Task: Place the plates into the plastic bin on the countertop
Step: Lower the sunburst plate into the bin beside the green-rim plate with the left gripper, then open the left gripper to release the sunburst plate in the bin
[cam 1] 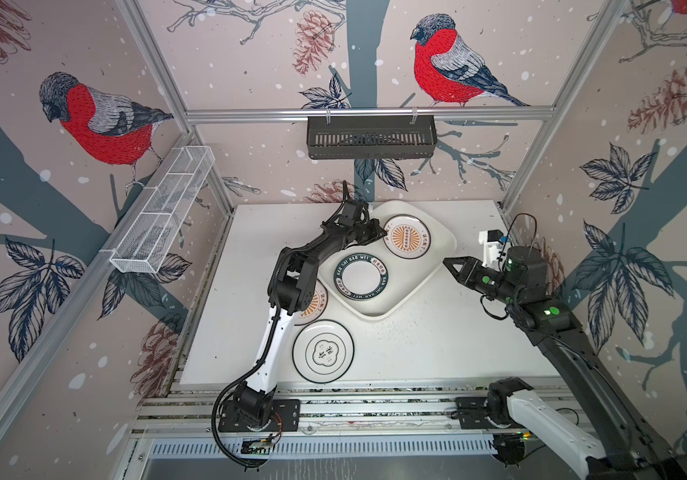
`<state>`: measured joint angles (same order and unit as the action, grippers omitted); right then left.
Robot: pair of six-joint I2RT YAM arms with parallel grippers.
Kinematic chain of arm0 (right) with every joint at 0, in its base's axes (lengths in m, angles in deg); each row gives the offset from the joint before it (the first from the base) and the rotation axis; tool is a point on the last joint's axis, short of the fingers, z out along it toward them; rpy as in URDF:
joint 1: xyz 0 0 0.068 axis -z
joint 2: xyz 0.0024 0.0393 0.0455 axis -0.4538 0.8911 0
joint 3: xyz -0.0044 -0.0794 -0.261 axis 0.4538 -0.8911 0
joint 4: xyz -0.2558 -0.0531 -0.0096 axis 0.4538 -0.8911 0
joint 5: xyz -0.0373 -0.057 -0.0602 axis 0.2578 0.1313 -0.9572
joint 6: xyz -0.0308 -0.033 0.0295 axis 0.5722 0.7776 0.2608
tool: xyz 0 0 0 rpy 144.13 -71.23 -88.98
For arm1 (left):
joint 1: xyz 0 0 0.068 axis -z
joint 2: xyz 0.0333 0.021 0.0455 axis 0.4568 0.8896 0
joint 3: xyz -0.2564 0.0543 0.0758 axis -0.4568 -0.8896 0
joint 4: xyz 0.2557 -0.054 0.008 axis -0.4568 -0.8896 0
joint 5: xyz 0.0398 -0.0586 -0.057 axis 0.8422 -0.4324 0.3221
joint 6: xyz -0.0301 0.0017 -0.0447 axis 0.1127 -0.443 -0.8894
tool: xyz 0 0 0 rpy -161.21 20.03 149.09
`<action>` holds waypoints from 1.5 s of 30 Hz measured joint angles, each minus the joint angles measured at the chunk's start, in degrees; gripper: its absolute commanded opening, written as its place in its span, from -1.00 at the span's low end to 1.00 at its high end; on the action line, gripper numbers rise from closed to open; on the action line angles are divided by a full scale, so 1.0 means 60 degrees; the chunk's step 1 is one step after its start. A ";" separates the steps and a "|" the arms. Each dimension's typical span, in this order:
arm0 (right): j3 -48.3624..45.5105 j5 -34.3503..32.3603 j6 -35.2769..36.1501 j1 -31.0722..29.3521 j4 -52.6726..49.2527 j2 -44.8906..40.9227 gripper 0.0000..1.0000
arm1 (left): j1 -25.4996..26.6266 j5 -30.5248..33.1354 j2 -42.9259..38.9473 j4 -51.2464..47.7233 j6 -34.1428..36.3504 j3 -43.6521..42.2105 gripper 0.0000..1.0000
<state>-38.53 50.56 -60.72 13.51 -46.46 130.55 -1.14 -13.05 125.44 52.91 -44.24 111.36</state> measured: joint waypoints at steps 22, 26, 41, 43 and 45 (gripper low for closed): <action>-0.0998 0.0000 -0.0248 0.0000 0.0164 -0.0561 -0.54 | 0.0036 0.0619 0.0197 -0.0535 0.0317 0.0127 -0.90; -0.1096 0.0000 -0.0259 0.0000 0.0280 -0.0561 -0.54 | 0.0040 0.0619 0.0280 -0.0539 0.0321 0.0266 -0.80; -0.1209 0.0004 -0.0277 0.0007 0.0368 -0.0594 -0.53 | 0.0058 0.0594 0.0565 -0.0244 0.0328 0.0393 -0.60; -0.1209 0.0004 -0.0277 0.0011 0.0361 -0.0601 -0.53 | 0.0062 0.0594 0.0601 -0.0168 0.0331 0.0404 -0.53; -0.1209 0.0004 -0.0277 0.0022 0.0339 -0.0608 -0.53 | 0.0062 0.0594 0.0619 -0.0080 0.0331 0.0404 -0.51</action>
<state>-45.79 50.58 -62.38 13.64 -44.42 126.90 -0.77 -9.48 129.15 52.43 -42.25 113.79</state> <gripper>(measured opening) 0.232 0.243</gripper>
